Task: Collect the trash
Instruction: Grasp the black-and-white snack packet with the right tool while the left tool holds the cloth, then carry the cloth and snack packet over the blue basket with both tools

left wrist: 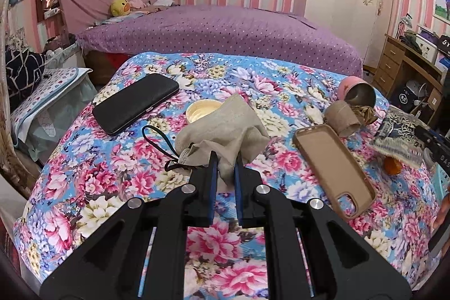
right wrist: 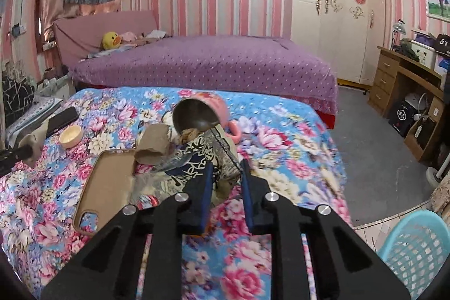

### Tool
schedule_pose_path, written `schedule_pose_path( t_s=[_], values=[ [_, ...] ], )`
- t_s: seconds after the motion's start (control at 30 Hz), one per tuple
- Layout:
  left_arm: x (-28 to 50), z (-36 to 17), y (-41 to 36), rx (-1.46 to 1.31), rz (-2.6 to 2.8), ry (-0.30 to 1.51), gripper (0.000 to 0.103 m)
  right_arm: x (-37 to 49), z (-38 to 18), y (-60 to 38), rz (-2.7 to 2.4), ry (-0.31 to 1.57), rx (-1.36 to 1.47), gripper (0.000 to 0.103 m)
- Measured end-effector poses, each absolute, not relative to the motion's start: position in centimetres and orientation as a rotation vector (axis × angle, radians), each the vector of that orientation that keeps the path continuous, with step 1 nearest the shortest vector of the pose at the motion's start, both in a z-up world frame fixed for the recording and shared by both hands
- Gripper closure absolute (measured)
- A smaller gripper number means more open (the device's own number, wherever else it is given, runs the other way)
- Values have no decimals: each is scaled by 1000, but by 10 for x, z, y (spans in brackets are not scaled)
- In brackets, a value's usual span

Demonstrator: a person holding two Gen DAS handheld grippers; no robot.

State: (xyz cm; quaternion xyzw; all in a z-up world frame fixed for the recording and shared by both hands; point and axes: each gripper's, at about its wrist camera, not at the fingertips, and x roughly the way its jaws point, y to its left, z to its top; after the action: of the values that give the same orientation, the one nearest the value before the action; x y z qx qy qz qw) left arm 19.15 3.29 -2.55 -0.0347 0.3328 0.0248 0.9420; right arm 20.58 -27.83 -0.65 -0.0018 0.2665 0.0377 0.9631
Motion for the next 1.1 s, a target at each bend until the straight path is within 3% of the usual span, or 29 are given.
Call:
schedule_pose_path(
  t_s=[1.1],
  values=[
    [136, -16, -156, 26, -119, 637, 94, 81, -4, -477, -63, 521, 155, 91]
  ],
)
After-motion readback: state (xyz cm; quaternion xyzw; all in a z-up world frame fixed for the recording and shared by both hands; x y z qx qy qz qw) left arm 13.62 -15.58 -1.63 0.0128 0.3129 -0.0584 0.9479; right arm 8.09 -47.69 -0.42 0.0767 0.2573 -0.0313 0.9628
